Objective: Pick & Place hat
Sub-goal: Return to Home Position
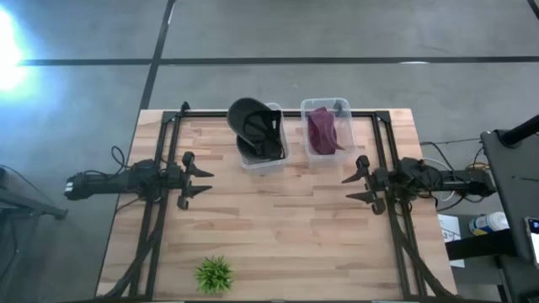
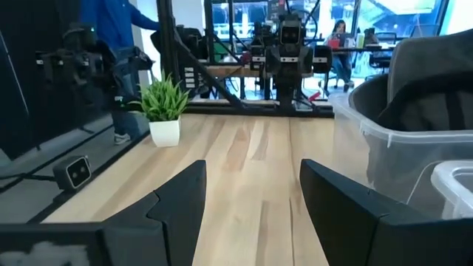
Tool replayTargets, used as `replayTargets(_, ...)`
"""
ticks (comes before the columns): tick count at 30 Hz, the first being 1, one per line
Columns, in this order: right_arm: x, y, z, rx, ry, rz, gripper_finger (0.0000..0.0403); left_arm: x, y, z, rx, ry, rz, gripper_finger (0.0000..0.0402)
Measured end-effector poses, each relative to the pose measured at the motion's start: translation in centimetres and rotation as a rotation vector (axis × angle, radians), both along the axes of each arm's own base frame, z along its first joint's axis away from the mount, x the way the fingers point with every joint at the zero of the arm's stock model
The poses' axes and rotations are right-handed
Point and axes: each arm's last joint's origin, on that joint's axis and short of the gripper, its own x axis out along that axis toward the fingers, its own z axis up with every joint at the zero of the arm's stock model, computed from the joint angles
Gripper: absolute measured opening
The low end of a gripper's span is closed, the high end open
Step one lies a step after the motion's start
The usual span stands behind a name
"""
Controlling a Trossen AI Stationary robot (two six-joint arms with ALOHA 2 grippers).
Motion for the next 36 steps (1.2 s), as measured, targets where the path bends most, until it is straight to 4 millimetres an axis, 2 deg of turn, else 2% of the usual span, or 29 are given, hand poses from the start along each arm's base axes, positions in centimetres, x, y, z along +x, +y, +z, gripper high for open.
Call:
replayTargets(9, -0.2, 0.1, -1.0, -0.042, -0.027, 0.004, 0.0215, 0.0, 0.0, 0.0, 0.000, 0.002, 0.000, 0.0178)
replayTargets(17, -0.3, 0.5, -1.1, -0.101, -0.040, 0.045, 0.0215, 0.0, 0.0, 0.0, 0.000, 0.004, 0.000, 0.0178)
replayTargets(28, -0.2, 0.5, -1.2, 0.074, 0.013, 0.042, 0.0215, 0.0, 0.0, 0.0, 0.000, 0.004, 0.000, 0.0178)
replayTargets(36, -0.2, 0.5, -1.2, 0.079, 0.015, 0.042, 0.0215, 0.0, 0.0, 0.0, 0.000, 0.005, 0.000, 0.0178)
